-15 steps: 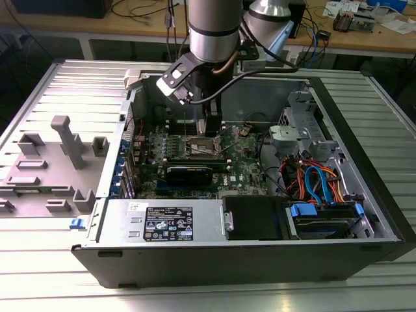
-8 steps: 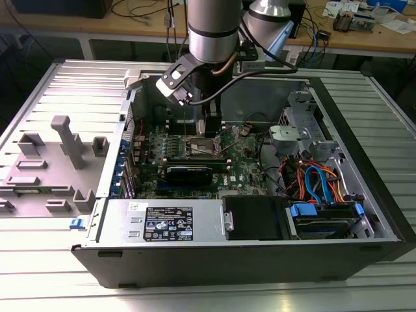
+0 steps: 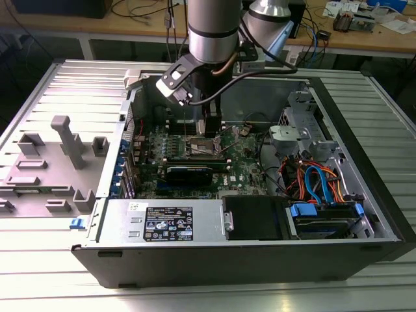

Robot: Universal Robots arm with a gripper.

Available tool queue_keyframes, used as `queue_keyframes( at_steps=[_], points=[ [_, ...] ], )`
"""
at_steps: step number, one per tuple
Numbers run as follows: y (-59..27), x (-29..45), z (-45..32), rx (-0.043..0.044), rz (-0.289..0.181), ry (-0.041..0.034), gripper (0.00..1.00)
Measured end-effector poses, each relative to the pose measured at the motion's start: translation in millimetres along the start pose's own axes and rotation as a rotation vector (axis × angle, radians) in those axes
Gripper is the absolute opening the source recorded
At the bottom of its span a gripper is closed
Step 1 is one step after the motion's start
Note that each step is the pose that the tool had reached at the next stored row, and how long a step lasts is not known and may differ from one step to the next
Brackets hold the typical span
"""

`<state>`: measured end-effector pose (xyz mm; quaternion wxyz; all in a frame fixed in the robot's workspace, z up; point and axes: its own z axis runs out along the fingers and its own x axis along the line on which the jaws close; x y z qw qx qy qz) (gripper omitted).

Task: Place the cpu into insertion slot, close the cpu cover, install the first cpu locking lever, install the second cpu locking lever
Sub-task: 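Place the cpu into insertion slot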

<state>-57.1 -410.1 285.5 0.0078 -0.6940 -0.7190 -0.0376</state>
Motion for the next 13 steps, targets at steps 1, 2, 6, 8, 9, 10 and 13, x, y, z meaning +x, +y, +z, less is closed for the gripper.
queue_keyframes(
  at_steps=[1, 2, 6, 8, 9, 10, 13],
  points=[
    [-0.1, 0.1, 0.4, -0.0001, 0.000, 0.0027, 0.54],
    [-0.3, 0.2, 0.8, -0.0003, 0.000, 0.0068, 0.54],
    [-0.7, 0.9, 7.9, -0.0010, 0.006, 0.0138, 0.54],
    [-1.1, 1.7, 12.1, -0.0021, 0.025, 0.0129, 0.54],
    [-1.2, 1.7, 13.1, -0.0021, 0.027, 0.0127, 0.54],
    [-1.3, 1.7, 14.0, -0.0021, 0.027, 0.0127, 0.54],
    [-2.2, 2.2, 19.1, -0.0010, 0.028, 0.0129, 0.54]
  ],
)
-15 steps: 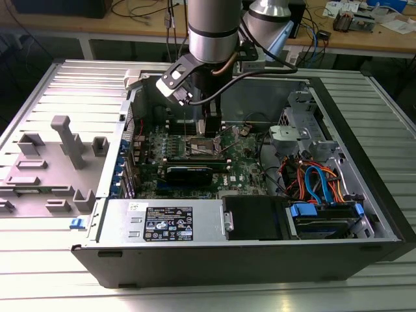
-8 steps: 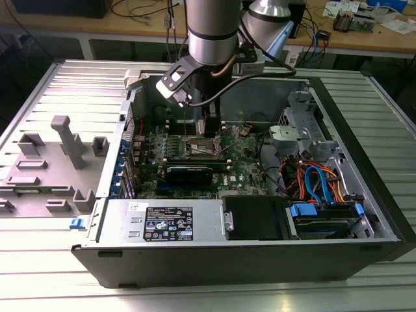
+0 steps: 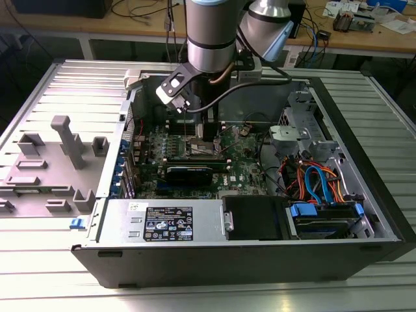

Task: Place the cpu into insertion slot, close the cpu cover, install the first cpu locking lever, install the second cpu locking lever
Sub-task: 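Place the cpu into insertion slot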

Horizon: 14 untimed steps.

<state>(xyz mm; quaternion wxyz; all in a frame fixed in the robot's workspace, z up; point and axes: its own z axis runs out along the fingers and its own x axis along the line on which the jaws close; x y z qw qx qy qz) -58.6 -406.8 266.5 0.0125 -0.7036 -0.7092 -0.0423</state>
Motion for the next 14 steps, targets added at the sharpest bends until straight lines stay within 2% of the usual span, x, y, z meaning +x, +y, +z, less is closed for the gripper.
queue_keyframes(
  at_steps=[4, 10, 14],
  points=[
    [-1.4, 1.3, 6.5, -0.0022, 0.029, -0.0013, 0.54],
    [-4.5, 2.8, 21.0, -0.0016, 0.030, -0.0013, 0.54],
    [-5.6, 4.7, 27.0, -0.0011, 0.030, -0.0015, 0.54]
  ],
)
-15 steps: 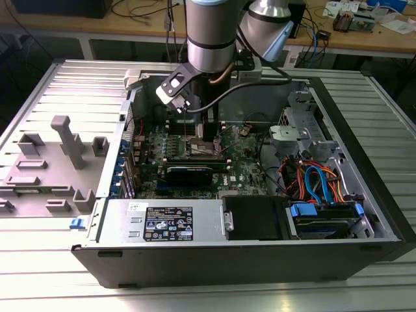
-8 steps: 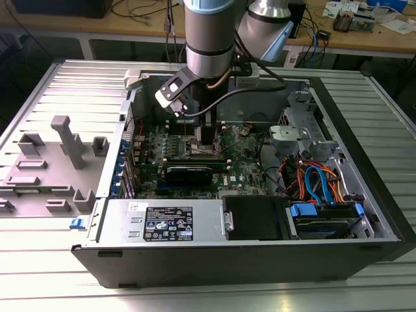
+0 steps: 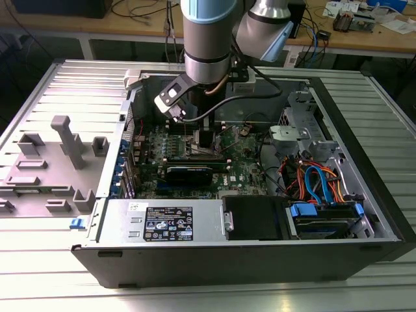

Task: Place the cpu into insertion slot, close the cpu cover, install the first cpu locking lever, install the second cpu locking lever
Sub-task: 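Place the cpu into insertion slot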

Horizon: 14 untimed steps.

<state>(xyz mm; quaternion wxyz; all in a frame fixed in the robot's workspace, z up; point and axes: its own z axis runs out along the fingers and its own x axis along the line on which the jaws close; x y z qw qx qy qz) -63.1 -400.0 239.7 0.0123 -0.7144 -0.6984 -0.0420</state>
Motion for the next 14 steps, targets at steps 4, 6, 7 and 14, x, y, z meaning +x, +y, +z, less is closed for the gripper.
queue_keyframes(
  at_steps=[4, 6, 7, 14],
  points=[
    [-1.5, 2.0, 7.5, 0.0003, 0.000, 0.0002, 0.54],
    [-2.3, 2.2, 10.0, 0.0004, 0.000, 0.0001, 0.54],
    [-2.3, 2.1, 10.2, 0.0006, 0.000, -0.0001, 0.54],
    [-2.4, 2.1, 11.3, 0.0005, 0.000, 0.0001, 0.54]
  ],
)
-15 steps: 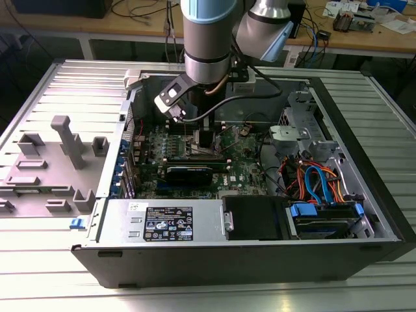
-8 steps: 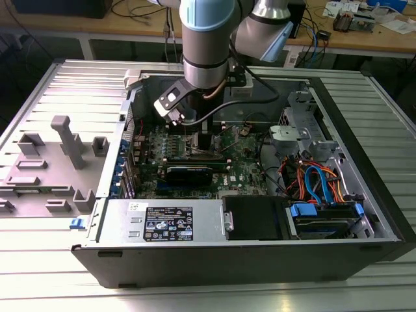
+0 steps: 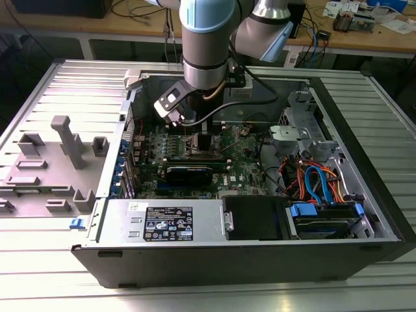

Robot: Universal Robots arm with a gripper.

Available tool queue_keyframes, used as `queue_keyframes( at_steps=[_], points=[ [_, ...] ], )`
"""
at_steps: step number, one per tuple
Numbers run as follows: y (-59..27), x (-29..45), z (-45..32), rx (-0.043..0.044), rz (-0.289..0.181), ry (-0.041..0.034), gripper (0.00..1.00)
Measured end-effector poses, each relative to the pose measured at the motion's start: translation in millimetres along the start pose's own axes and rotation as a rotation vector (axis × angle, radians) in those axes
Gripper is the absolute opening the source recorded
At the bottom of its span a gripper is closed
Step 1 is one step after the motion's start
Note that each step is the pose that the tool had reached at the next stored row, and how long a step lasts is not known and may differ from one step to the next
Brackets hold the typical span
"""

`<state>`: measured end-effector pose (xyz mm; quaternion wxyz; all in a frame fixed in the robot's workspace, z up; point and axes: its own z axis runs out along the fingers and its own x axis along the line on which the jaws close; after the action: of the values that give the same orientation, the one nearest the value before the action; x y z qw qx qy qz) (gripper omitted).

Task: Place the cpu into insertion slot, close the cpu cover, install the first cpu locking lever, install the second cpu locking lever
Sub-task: 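Place the cpu into insertion slot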

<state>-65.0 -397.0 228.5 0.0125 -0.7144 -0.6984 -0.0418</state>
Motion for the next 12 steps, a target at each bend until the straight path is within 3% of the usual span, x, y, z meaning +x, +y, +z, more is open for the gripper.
queue_keyframes(
  at_steps=[12],
  points=[
    [-0.3, 1.4, 3.5, 0.0002, 0.000, -0.0006, 0.54]
  ],
)
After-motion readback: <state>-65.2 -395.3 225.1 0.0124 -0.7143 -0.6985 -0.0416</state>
